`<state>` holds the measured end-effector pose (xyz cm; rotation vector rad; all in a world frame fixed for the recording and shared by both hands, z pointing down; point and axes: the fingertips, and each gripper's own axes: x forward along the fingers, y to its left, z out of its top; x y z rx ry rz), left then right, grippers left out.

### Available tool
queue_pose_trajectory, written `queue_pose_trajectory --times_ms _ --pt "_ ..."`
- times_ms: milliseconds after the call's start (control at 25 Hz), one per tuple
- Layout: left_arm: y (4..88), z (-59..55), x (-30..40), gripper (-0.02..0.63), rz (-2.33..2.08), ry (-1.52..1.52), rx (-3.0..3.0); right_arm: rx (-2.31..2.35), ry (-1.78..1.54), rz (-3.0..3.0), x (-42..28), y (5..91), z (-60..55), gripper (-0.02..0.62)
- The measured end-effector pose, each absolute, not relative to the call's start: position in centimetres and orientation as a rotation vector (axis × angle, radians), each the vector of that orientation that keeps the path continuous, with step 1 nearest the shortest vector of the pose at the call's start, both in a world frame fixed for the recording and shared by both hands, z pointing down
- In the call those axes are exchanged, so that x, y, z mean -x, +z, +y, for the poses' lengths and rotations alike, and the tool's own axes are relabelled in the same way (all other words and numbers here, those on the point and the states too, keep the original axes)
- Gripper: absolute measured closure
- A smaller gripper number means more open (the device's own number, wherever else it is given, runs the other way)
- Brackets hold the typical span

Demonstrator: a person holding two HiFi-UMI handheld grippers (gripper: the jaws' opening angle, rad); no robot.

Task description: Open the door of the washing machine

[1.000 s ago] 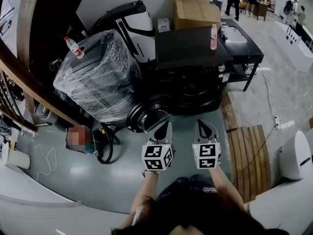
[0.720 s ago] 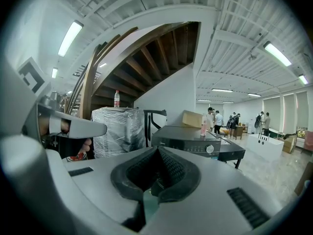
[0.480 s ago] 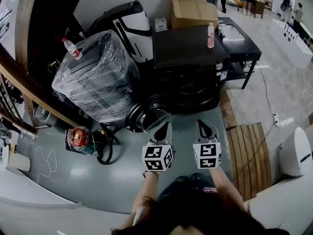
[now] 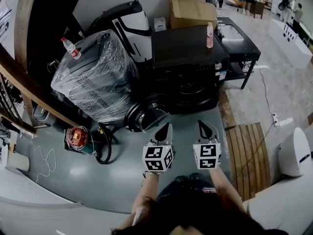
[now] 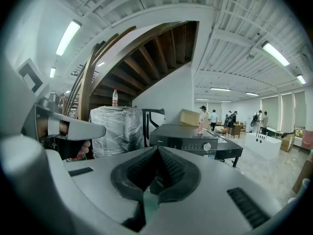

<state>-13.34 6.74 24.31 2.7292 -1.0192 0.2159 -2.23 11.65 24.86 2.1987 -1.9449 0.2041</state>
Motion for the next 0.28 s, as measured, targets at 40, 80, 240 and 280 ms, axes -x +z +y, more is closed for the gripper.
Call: queue_pose_trajectory --times_ms 40,80,240,280 --pt "24.38 6.78 13.33 0.592 -1.019 0.217 -2.728 -2.199 0.207 -1.946 2.23 24.91 11.69 0.595" --pt "24.41 6.81 13.32 0.592 -1.02 0.218 -2.727 -2.199 0.208 -1.946 2.21 24.92 11.71 0.595" --pt "24.44 6.89 13.26 0.592 -1.022 0.218 -2.724 -2.195 0.201 -1.941 2.06 25.0 11.83 0.595" --pt "24.46 6.91 13.25 0.592 -1.024 0.217 -2.723 -2.194 0.2 -1.94 2.02 25.04 11.87 0.595"
